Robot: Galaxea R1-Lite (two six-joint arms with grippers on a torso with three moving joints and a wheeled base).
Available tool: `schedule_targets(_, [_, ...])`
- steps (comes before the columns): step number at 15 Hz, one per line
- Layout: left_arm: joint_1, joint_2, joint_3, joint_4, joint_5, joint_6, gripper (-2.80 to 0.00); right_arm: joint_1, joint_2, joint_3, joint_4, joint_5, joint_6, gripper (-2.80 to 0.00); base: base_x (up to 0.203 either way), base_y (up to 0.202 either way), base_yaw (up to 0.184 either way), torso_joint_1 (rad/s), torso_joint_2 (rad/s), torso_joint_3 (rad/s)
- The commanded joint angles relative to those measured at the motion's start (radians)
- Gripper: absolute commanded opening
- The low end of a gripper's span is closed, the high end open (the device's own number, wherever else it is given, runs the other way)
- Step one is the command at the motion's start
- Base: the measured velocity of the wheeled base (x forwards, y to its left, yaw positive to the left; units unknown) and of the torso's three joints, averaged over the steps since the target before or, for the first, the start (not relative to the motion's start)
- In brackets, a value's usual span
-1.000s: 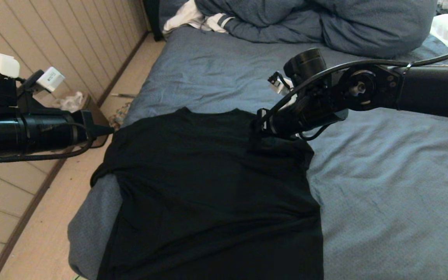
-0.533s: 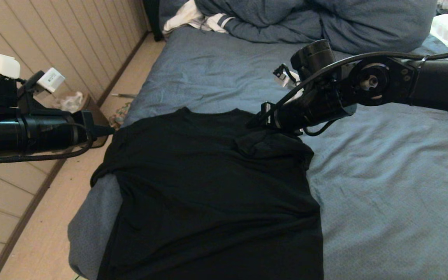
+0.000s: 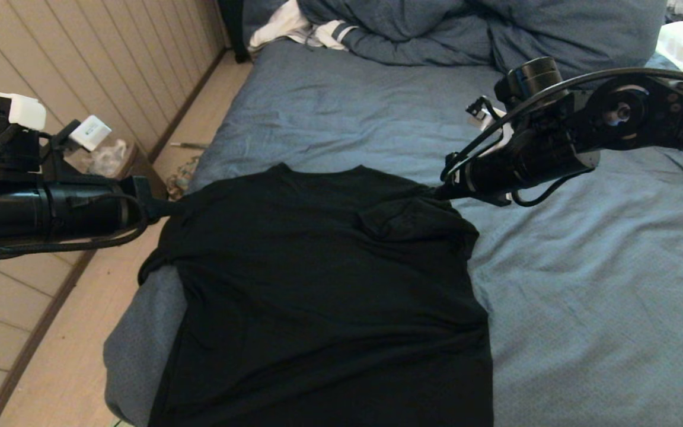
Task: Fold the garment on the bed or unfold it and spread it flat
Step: Fold the black T-shirt
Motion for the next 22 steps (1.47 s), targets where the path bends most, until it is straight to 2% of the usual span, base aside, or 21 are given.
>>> schedule_targets(1, [-0.007,0.007,0.011,0.000,-0.023,-0.004,-2.80,-0.015,0.001,0.024,0.002,0.002,0.005,-2.80,0.000,0.000,0.000,0.000,0.00,0.000])
schedule_targets(5, [-0.017,0.007,0.021,0.000,-0.032,-0.005,-2.80,-0.045,0.035,0.018,0.001,-0.016,0.004,-2.80,0.000,0.000,0.000,0.000,0.00,0.000])
schedule_targets(12, [-0.020,0.010,0.021,-0.001,-0.032,-0.005,-2.80,-0.020,0.069,0.080,-0.003,-0.022,0.005,-2.80,0.000,0.000,0.000,0.000,0.00,0.000])
schedule_targets(15, [-0.023,0.024,0.021,-0.010,-0.032,-0.005,-2.80,0.036,0.016,0.179,-0.008,-0.020,0.005,-2.80,0.000,0.000,0.000,0.000,0.00,0.000])
schedule_targets(17, [-0.023,0.038,0.046,-0.085,-0.031,-0.005,-2.80,0.079,-0.027,0.261,-0.025,-0.018,0.005,-2.80,0.000,0.000,0.000,0.000,0.00,0.000])
schedule_targets(19, [-0.023,0.045,0.073,-0.141,-0.030,-0.004,-2.80,0.117,-0.052,0.341,-0.071,-0.019,0.004,-2.80,0.000,0.000,0.000,0.000,0.00,0.000])
schedule_targets(22, [-0.023,0.047,0.074,-0.144,-0.028,-0.004,-2.80,0.154,-0.089,0.463,-0.162,-0.022,-0.006,-2.80,0.000,0.000,0.000,0.000,0.00,0.000])
